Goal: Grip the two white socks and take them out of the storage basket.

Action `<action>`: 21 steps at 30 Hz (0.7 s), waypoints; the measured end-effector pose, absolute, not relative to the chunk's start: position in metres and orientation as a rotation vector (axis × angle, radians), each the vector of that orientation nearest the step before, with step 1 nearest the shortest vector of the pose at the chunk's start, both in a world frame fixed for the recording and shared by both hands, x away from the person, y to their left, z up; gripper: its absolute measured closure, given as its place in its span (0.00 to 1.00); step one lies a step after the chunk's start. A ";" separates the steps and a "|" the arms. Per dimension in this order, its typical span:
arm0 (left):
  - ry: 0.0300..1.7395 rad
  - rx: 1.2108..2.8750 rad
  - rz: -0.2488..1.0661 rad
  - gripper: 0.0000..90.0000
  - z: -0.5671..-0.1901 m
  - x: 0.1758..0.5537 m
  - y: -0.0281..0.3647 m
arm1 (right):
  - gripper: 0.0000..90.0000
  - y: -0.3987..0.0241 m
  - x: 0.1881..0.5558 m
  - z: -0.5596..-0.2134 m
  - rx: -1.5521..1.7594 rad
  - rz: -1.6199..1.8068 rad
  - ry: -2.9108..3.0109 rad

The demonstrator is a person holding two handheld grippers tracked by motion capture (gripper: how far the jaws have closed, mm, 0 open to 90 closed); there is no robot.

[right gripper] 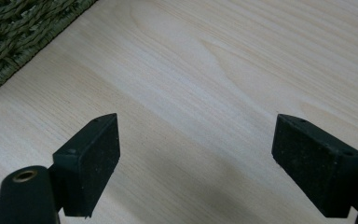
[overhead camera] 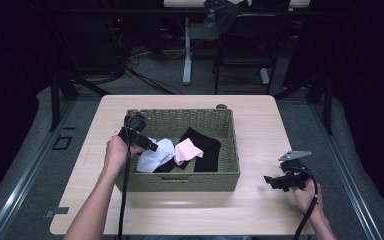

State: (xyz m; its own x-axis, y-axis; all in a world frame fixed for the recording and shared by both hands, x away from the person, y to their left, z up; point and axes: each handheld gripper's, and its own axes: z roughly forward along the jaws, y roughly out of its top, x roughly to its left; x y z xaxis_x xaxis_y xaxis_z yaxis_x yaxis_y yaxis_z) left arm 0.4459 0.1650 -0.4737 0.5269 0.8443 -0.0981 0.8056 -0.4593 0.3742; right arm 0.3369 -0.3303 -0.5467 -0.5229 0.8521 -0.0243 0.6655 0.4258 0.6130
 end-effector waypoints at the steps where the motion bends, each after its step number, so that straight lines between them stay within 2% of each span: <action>1: 1.357 2.398 0.125 0.25 -0.475 0.447 0.165 | 0.16 -0.330 0.337 -0.546 1.303 0.784 2.350; 3: 1.356 2.412 0.118 0.30 -0.478 0.448 0.164 | 0.16 -0.330 0.335 -0.545 1.293 0.789 2.334; 11: 1.393 2.447 0.063 0.37 -0.489 0.456 0.160 | 0.16 -0.331 0.335 -0.544 1.285 0.798 2.334; 13: 1.401 2.458 0.063 0.44 -0.492 0.457 0.160 | 0.16 -0.331 0.334 -0.544 1.283 0.794 2.330; 18: 1.359 2.477 0.077 0.72 -0.491 0.454 0.159 | 0.16 -0.332 0.333 -0.542 1.286 0.801 2.314; 21: 1.329 2.486 0.096 0.84 -0.486 0.451 0.158 | 0.16 -0.333 0.332 -0.543 1.289 0.797 2.315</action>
